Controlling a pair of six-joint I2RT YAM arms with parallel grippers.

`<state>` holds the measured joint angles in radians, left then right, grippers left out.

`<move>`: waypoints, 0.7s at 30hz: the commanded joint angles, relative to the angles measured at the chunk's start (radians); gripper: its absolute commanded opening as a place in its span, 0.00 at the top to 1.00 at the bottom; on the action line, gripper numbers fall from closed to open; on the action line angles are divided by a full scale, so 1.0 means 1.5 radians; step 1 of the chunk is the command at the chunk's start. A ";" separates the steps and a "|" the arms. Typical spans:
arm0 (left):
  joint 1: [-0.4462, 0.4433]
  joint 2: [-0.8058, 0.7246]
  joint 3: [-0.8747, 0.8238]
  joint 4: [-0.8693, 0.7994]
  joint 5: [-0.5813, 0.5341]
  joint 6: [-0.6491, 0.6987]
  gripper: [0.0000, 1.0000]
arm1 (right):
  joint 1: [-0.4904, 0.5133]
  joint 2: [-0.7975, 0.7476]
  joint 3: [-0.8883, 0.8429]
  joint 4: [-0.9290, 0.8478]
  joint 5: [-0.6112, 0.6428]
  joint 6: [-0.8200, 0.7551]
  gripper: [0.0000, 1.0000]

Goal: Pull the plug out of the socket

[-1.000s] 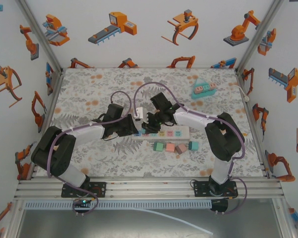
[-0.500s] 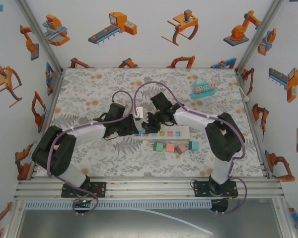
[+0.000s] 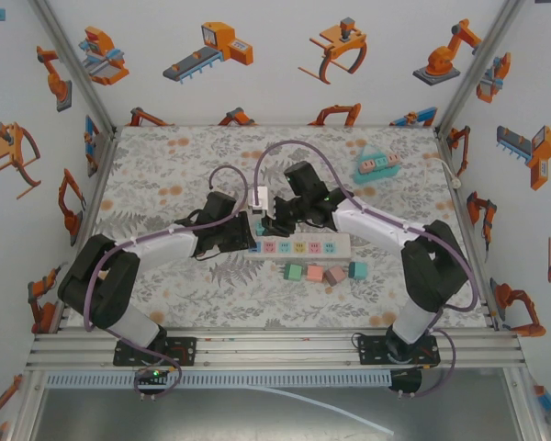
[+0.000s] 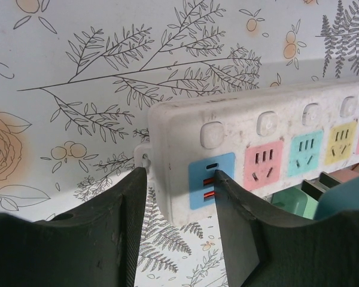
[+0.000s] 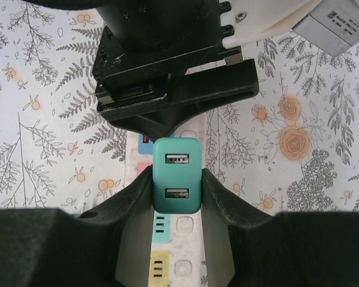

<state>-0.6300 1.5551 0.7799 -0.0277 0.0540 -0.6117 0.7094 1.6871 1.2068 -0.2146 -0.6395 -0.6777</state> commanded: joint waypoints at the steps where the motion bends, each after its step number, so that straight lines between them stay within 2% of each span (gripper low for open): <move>1: -0.004 -0.011 -0.015 -0.107 -0.045 0.041 0.52 | 0.003 -0.047 -0.014 0.037 -0.011 0.043 0.84; 6: -0.004 -0.068 0.009 -0.126 -0.036 0.056 0.51 | 0.003 -0.113 -0.055 0.092 0.017 0.175 0.85; 9: -0.003 -0.116 0.011 -0.122 -0.030 0.073 0.50 | 0.003 -0.156 -0.079 0.133 0.053 0.314 0.88; 11: -0.004 -0.156 0.010 -0.114 -0.021 0.094 0.50 | 0.004 -0.182 -0.104 0.190 0.083 0.448 0.89; 14: -0.004 -0.227 0.009 -0.114 -0.005 0.139 0.50 | 0.014 -0.230 -0.177 0.306 0.180 0.645 0.89; 16: -0.004 -0.275 0.013 -0.129 0.013 0.176 0.50 | 0.031 -0.260 -0.216 0.343 0.246 0.716 0.89; 21: -0.004 -0.404 0.021 -0.168 0.079 0.296 0.48 | 0.094 -0.304 -0.232 0.267 0.403 0.831 0.88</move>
<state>-0.6308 1.0271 0.7834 -0.2176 0.0940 -0.3225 0.8116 1.2701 0.8589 0.1696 -0.2234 0.3538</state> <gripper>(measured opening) 0.518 0.341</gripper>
